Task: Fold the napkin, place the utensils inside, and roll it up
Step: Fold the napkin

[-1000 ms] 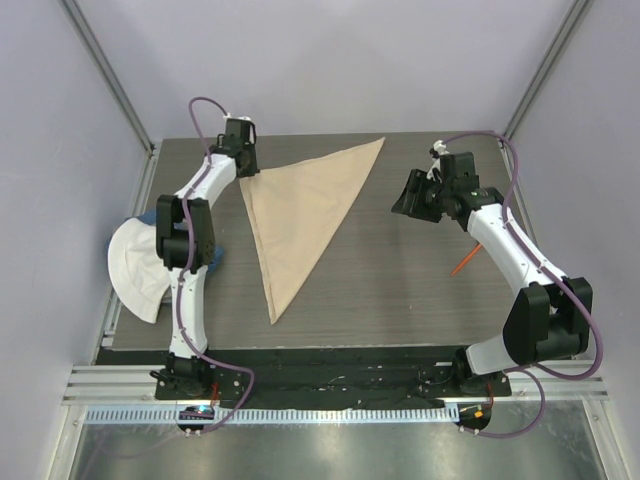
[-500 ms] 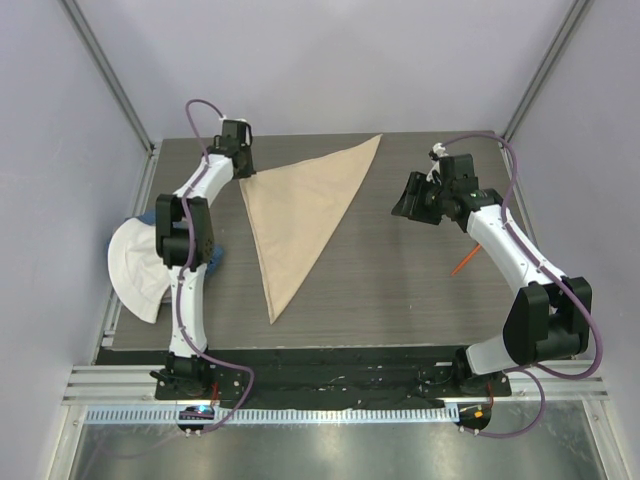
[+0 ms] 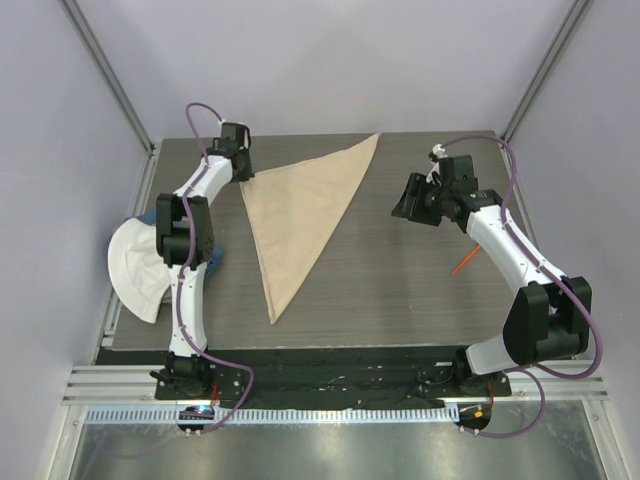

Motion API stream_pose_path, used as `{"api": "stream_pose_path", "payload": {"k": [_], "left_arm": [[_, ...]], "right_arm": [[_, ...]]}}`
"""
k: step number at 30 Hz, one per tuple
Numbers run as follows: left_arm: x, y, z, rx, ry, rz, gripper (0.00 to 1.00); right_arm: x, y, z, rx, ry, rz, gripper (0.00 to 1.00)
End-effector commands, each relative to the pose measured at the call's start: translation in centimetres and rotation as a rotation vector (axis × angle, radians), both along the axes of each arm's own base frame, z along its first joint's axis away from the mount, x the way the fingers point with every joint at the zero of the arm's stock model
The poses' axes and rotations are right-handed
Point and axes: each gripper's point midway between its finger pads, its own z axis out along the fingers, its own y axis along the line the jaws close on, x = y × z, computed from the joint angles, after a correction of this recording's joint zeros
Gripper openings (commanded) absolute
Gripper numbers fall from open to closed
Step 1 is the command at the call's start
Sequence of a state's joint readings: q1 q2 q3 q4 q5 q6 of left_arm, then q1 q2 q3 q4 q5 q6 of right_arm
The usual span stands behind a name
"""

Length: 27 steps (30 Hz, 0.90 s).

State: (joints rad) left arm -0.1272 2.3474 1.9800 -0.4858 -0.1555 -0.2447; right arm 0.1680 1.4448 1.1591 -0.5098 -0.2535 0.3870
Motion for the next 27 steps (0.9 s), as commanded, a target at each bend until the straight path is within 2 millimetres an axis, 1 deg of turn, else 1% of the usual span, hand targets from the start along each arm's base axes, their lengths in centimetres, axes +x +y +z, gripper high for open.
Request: {"api": "stream_pose_path", "payload": {"k": [1,7,9,15,17,21,22,24,25,27], "left_arm": [[1.3,0.5,1.6,0.002,-0.050,-0.008,0.00],[1.6,0.6,1.1,0.004,-0.042,-0.006,0.00],[1.7,0.6,1.0,0.010,-0.041,-0.008,0.00],[2.0,0.8,1.0,0.017,-0.042,-0.009,0.00],[2.1,0.8,1.2,0.022,-0.043,-0.014,0.00],[2.0,1.3,1.8,0.040,-0.048,-0.002,0.00],[2.0,1.5,2.2,0.044,-0.055,0.004,0.12],[2.0,1.8,3.1,0.045,-0.069,0.009,0.18],[2.0,1.8,4.3,0.045,-0.085,0.010,0.32],[1.9,1.9,5.9,0.047,-0.106,0.015,0.53]], "right_arm": [[0.0,0.0,0.6,0.006,-0.023,0.011,0.57],[0.1,-0.1,0.7,0.002,-0.024,0.003,0.57],[0.2,-0.4,0.4,-0.002,-0.014,-0.026,0.57],[0.2,-0.6,-0.1,-0.006,0.014,-0.053,0.59],[0.2,-1.0,-0.1,-0.013,0.015,-0.068,0.59],[0.1,-1.6,0.2,-0.023,0.012,-0.082,0.59],[0.2,-1.8,0.2,-0.030,0.012,-0.091,0.59],[0.0,-2.9,0.0,-0.057,0.025,-0.112,0.59],[0.0,-3.5,0.1,-0.073,0.025,-0.127,0.59],[-0.3,-5.9,-0.4,-0.121,0.052,-0.193,0.59]]}}
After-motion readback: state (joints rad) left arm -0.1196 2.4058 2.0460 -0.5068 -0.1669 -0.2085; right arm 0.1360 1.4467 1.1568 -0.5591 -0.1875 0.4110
